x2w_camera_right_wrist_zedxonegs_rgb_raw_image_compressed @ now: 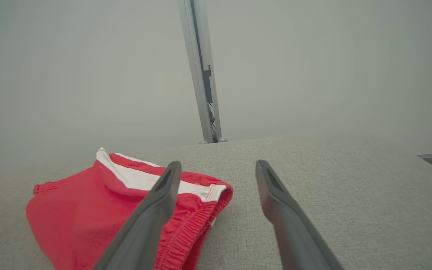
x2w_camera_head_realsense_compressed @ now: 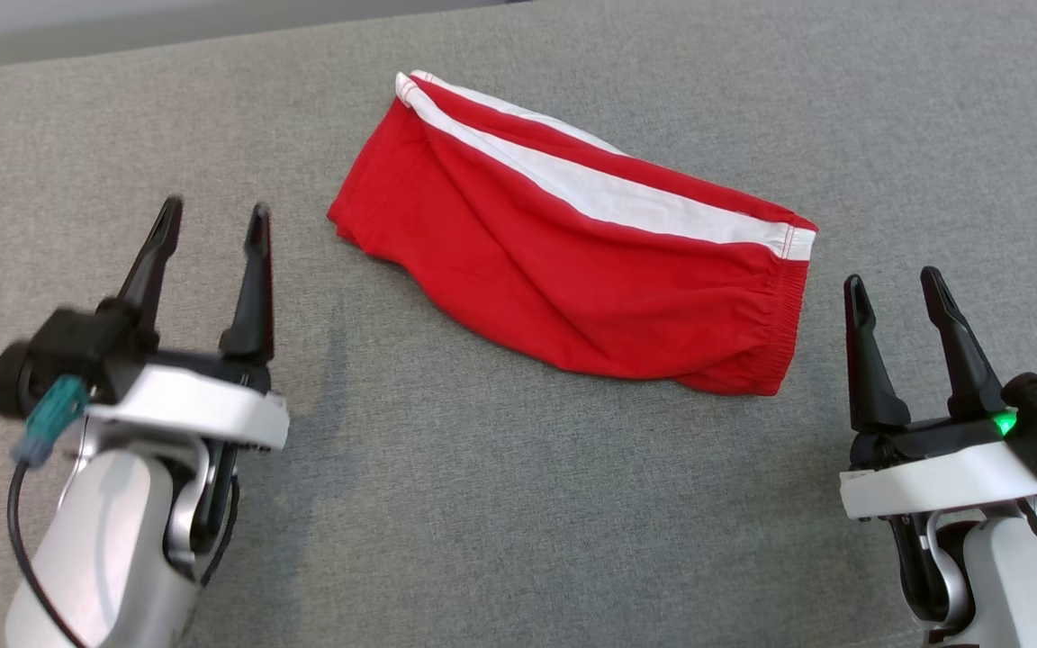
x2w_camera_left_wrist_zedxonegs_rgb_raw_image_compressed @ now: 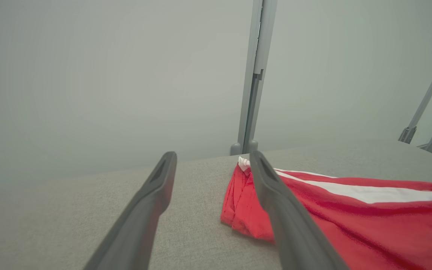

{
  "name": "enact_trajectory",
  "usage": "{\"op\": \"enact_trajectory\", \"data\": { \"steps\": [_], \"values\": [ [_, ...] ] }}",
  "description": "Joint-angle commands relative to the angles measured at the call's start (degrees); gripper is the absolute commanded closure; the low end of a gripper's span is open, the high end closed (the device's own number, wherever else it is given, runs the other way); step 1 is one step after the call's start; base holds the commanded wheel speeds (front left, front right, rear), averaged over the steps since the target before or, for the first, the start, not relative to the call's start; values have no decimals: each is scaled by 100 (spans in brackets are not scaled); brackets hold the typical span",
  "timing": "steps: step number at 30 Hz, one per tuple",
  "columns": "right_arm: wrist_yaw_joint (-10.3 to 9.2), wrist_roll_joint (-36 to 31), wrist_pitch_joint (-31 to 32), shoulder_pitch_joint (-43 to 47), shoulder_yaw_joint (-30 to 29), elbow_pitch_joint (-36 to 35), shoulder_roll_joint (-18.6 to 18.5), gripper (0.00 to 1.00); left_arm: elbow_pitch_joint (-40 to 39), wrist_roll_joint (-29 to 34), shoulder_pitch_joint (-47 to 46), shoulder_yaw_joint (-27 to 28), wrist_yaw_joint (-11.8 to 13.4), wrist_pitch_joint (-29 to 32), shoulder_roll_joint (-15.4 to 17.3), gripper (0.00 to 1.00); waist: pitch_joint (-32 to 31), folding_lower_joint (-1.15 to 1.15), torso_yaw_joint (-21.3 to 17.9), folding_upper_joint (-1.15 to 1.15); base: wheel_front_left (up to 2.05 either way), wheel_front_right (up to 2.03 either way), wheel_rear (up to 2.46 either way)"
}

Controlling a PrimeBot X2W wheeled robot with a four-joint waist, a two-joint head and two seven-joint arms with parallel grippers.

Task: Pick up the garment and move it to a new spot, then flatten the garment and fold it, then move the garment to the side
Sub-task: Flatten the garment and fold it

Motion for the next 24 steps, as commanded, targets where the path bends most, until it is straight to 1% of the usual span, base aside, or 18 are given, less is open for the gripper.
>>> {"op": "enact_trajectory", "data": {
  "steps": [1, 3, 5, 7, 10, 11, 12, 15, 19, 23, 24],
  "values": [
    [-2, -52, -1, -82, 25, -24, -7, 0, 66, 40, -313, -101, -123, 112, 36, 0, 88, 0, -52, 0, 0, 0, 0],
    [-2, -51, 4, -130, 62, -23, -7, 0, 210, 24, -569, -233, -254, 270, 13, 0, 155, 0, -119, 0, 0, 0, 0],
    [-2, -37, 4, -167, 99, -17, -7, 0, 488, -41, -827, -356, -439, 485, 10, 0, 221, 0, -211, 0, 0, 0, 0],
    [-2, -4, 3, -191, 153, 7, -4, 0, 867, -122, -1071, -449, -618, 673, -2, 0, 275, 0, -319, 0, 0, 0, 0],
    [-2, 63, -3, -229, 213, 52, 0, 0, 1510, -236, -1393, -540, -793, 908, -9, 0, 355, 0, -478, 0, 0, 0, 0],
    [-2, 76, -5, -239, 225, 69, 2, 0, 1747, -265, -1488, -553, -819, 979, 6, 0, 384, 0, -526, 0, 0, 0, 0],
    [-2, 76, -5, -239, 225, 69, 2, 0, 1747, -265, -1488, -553, -819, 979, 6, 0, 384, 0, -526, 0, 0, 0, 0],
    [-2, 128, -11, -241, 246, 114, 4, 0, 2358, -365, -1736, -555, -914, 1089, 52, 0, 453, 0, -640, 0, 0, 0, 0],
    [-2, 196, -18, -231, 265, 138, 8, 0, 3054, -464, -2021, -524, -950, 1183, 118, 0, 516, 0, -717, 0, 0, 0, 0],
    [-2, 247, -23, -242, 276, 159, 8, 0, 3587, -630, -2211, -589, -1028, 1329, 75, 0, 552, 0, -734, 0, 0, 0, 0],
    [-2, 263, -24, -256, 279, 162, 8, 0, 3672, -674, -2234, -612, -1042, 1350, 66, 9, 558, 0, -733, 0, 0, 0, 0]
  ]
}}
